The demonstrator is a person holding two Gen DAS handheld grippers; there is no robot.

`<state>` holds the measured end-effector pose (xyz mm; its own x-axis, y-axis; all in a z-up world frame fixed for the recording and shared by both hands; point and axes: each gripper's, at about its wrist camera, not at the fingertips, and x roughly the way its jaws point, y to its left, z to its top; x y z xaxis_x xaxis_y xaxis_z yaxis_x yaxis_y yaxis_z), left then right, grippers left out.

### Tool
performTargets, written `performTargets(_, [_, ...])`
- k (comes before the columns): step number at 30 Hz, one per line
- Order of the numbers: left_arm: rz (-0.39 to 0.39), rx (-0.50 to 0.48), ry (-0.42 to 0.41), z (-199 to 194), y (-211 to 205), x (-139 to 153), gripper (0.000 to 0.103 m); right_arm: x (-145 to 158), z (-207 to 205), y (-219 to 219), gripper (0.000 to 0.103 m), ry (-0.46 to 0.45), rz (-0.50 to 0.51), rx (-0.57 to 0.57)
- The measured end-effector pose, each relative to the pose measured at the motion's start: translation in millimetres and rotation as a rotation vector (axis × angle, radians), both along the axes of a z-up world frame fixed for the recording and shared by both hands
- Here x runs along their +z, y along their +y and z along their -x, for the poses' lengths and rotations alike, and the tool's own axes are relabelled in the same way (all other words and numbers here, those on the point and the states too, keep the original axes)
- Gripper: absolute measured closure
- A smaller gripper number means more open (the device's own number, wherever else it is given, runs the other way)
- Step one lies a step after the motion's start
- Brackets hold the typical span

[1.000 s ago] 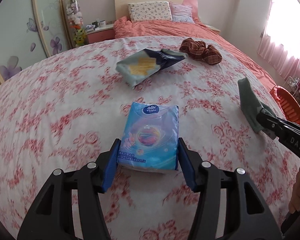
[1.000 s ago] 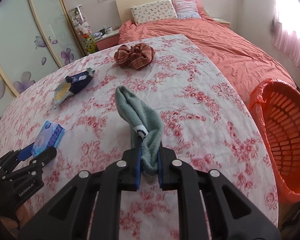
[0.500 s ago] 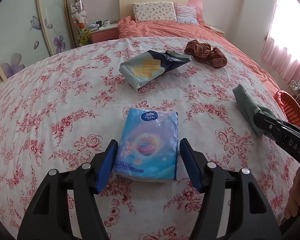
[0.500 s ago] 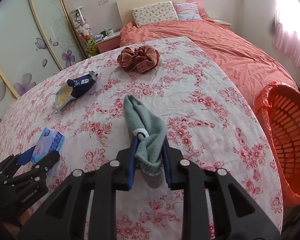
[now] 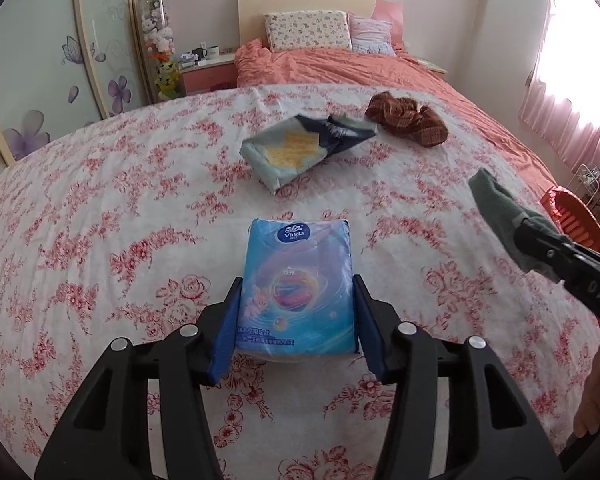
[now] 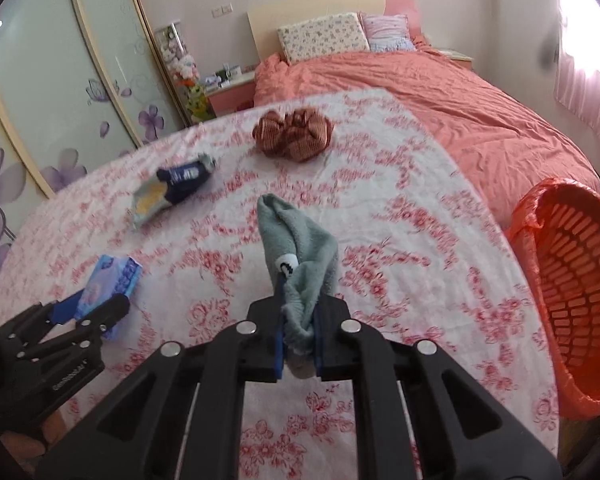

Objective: Collect trash
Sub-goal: 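Carry the tissue pack and green sock over the orange basket with both tools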

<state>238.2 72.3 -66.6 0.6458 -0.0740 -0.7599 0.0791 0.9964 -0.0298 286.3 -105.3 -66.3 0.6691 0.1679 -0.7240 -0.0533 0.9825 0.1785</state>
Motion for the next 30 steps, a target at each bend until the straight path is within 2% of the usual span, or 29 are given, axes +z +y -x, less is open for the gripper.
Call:
performTargets(7, [-0.001,-0.014,-0.048,6,-13,23,0.050,35,22,-17,0.092,-0.091,-0.011,-0.028])
performTargets(15, [-0.015,-0.061,-0.104,20,-48,53,0.050,69,56,-54,0.092,-0.194,-0.006,-0.107])
performTargets(30, [0.042,-0.268,-0.166,36,-151,86,0.050,87,99,-147,0.092,-0.258,-0.022,-0.273])
